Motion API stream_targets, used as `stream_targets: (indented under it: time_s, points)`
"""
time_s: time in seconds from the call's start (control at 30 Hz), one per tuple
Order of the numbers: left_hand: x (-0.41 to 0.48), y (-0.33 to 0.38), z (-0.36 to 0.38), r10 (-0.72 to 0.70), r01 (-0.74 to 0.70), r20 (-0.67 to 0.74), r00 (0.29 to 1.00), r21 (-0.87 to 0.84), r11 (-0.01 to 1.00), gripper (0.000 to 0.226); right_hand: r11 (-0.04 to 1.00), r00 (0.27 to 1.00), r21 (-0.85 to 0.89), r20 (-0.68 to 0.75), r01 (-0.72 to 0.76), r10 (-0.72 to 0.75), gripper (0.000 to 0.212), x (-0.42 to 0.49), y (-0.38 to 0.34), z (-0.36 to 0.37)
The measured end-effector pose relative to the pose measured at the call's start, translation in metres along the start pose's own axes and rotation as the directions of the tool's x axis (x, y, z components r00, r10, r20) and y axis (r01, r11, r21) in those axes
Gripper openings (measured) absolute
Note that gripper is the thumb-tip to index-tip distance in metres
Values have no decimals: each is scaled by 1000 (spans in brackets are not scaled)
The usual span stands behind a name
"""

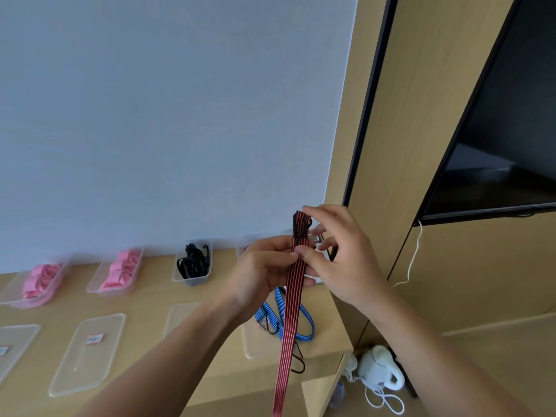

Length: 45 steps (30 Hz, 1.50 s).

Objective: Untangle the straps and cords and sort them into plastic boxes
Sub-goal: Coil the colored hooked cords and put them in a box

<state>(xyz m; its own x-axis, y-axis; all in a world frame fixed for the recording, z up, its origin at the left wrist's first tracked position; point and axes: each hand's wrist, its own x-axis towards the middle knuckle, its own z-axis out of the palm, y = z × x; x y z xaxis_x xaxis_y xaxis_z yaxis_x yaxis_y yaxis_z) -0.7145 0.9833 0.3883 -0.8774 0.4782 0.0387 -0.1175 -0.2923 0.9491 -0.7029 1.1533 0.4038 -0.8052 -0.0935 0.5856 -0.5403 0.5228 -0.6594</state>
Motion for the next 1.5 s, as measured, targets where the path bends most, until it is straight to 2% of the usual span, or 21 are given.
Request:
stream_targets:
  time_s: [0.1,0.27,0.37,0.47,0.6,0.77,0.9,1.03,1.1,1.23,1.43,1.5]
  points:
    - [0,19,0,35,-36,10,999,12,999,40,999,1000,-42,3,31,-30,68,13,-12,-4]
    - [1,51,4,99,-96,-51,994,71,993,31,982,991,-139,-20,131,-135,61,40,-34,-11]
    - [2,68,5,132,-124,-80,988,94,988,30,975,987,-154,26,163,-161,60,56,-47,-19]
    - [0,83,5,157,-147,-87,984,107,983,33,990,979,-48,161,131,-122,50,75,-61,-31]
    - [-1,99,7,191,-175,-67,979,198,964,29,969,983,242,164,37,-79,12,98,-74,-39]
    - [-1,109,13,223,-191,-102,969,262,946,27,973,981,230,184,22,-65,11,117,-83,-45]
    - [-2,109,23,292,-242,-152,944,282,928,23,975,994,216,91,46,-67,19,119,-84,-43]
    - [-4,100,27,294,-206,-296,909,296,933,16,976,980,121,-104,181,-168,23,115,-88,-43]
    - [-6,96,27,262,-182,-325,909,257,949,18,959,949,66,-179,276,-260,20,111,-87,-45]
    - [-6,99,33,231,-215,-270,935,88,973,27,892,852,-66,-274,446,-446,19,96,-82,-40]
    - [-5,110,39,173,-215,-237,956,-168,962,35,801,766,-242,-241,547,-596,30,74,-65,-31]
    - [-6,111,38,178,-219,-217,960,-181,959,37,776,746,-281,-227,565,-626,32,72,-61,-30]
